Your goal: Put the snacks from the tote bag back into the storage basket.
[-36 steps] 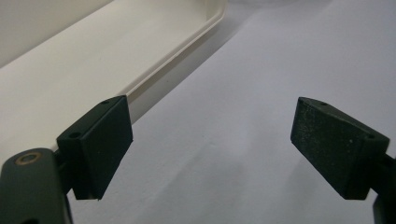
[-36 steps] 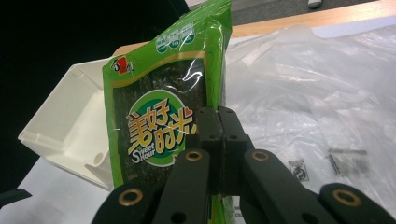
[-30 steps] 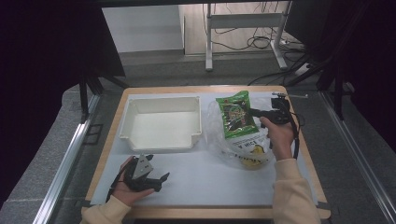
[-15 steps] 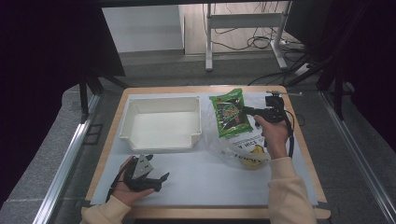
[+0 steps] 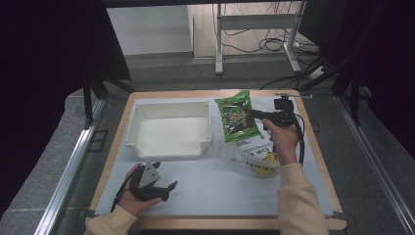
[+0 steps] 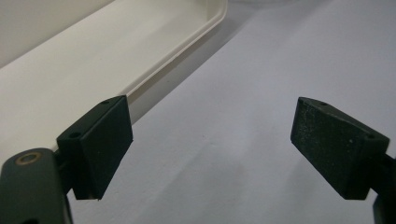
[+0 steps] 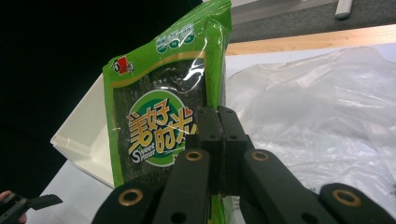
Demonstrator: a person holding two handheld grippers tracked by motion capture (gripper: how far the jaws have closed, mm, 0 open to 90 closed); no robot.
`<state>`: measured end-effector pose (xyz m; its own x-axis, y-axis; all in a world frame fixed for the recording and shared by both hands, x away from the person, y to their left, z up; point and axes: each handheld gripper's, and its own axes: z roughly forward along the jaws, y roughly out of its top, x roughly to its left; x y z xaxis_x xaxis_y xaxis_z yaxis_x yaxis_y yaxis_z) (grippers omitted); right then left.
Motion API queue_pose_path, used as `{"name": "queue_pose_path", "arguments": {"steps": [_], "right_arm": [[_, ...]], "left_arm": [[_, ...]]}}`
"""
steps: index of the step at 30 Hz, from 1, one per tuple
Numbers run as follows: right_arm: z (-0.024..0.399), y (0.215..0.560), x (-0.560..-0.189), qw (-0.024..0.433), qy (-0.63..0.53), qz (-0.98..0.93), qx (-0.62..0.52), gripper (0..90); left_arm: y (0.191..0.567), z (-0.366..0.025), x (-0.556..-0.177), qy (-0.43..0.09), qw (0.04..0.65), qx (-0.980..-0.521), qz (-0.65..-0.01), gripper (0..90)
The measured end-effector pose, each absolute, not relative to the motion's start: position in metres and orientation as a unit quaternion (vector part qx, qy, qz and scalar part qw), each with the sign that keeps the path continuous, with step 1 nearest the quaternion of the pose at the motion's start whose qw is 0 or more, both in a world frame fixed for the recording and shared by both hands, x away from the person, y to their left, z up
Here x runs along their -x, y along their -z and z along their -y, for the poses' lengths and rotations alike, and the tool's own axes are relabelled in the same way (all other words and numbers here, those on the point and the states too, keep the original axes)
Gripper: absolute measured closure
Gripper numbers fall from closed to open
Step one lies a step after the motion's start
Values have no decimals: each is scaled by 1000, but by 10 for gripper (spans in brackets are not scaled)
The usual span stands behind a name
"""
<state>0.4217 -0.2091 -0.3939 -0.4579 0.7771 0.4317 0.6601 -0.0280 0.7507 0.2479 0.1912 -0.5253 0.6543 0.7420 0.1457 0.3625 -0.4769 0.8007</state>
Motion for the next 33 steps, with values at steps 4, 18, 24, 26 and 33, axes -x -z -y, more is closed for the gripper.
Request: {"name": "queue_pose_path", "arguments": {"steps": [4, 18, 24, 26, 33], "right_arm": [[202, 393, -423, 59, -498, -696, -514, 899], [186, 390, -425, 53, -501, -701, -504, 899], [181, 389, -427, 53, -503, -703, -501, 899], [178, 388, -427, 51, -506, -701, -499, 899], [172, 385, -428, 48, -511, -701, -495, 899]], "left_arm": [[525, -191, -248, -246, 385, -825, -334, 127], [525, -191, -248, -244, 387, -824, -334, 127], [525, -191, -248, -244, 384, -825, -334, 127], [526, -191, -248, -244, 384, -826, -333, 127], [526, -191, -248, -244, 384, -826, -333, 127]]}}
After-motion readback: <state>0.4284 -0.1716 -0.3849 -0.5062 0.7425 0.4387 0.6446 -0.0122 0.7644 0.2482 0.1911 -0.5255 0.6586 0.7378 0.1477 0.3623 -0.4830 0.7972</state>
